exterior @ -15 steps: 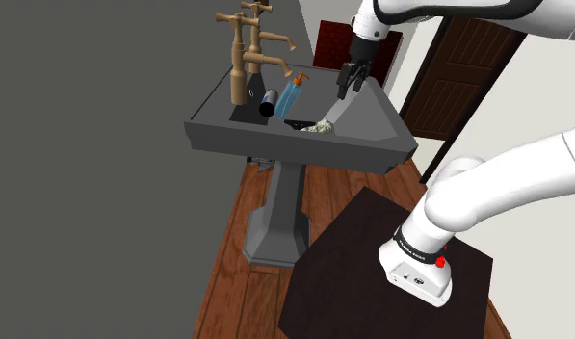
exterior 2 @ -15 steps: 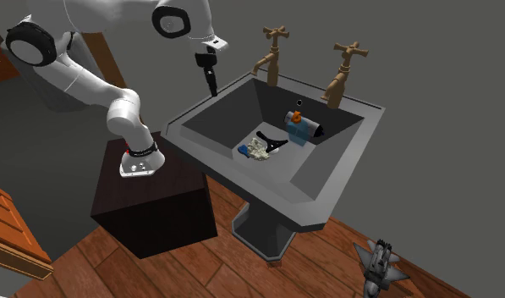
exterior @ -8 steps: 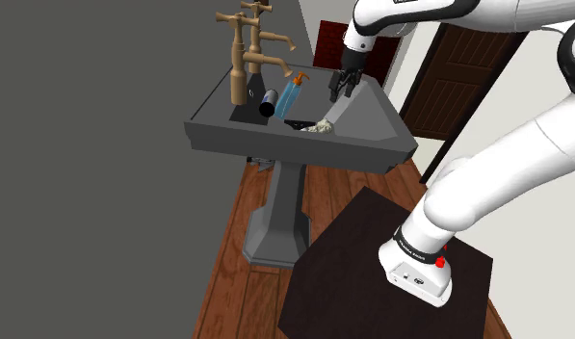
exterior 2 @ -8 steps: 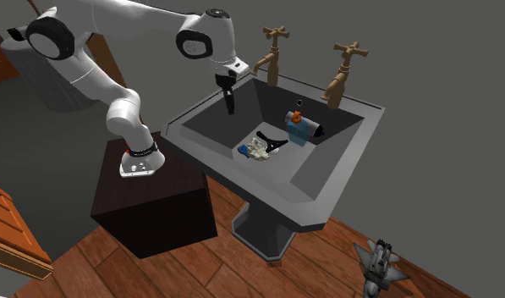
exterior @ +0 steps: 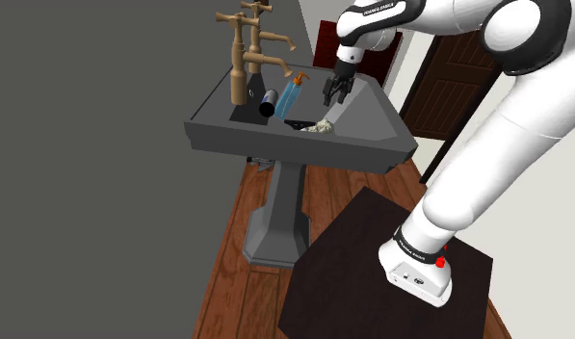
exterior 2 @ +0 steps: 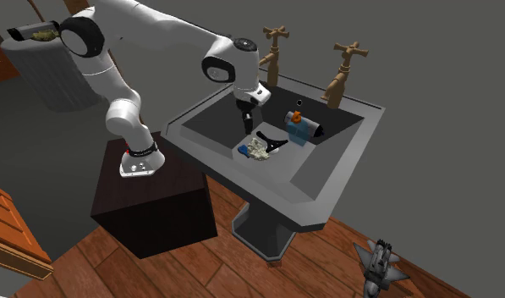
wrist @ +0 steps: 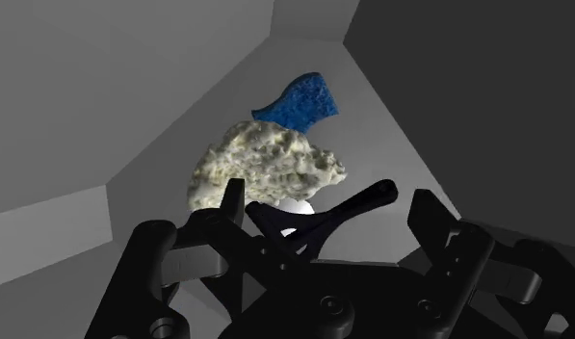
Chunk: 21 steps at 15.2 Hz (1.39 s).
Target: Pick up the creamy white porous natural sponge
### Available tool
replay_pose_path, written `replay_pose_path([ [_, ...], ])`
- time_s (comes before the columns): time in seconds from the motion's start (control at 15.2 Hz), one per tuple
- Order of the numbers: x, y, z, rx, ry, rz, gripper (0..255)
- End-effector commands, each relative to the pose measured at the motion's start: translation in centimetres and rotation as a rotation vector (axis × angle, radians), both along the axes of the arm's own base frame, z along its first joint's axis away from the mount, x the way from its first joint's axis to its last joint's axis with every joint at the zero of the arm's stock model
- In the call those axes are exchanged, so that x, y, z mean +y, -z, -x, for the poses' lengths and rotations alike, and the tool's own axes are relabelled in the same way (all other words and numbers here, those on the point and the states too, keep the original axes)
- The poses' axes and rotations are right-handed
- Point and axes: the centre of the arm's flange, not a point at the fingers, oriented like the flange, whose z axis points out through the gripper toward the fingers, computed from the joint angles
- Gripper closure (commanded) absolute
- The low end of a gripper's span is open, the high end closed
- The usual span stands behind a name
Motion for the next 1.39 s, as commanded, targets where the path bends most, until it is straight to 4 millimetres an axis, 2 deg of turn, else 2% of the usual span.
replay_pose_path([
  [0.0, -2.2, 1.6, -1.3, 0.004, 0.013, -0.018, 0],
  [0.53, -9.7, 8.3, -6.1, 0.022, 0.065, -0.088, 0],
  [0.99, -9.7, 12.0, -6.1, 0.022, 0.065, -0.088, 0],
  [1.12, -9.7, 12.3, -6.1, 0.022, 0.065, -0.088, 0],
  [1.19, -9.7, 12.3, -6.0, 0.022, 0.065, -0.088, 255],
  [1.32, -9.7, 12.3, -6.0, 0.022, 0.065, -0.088, 255],
])
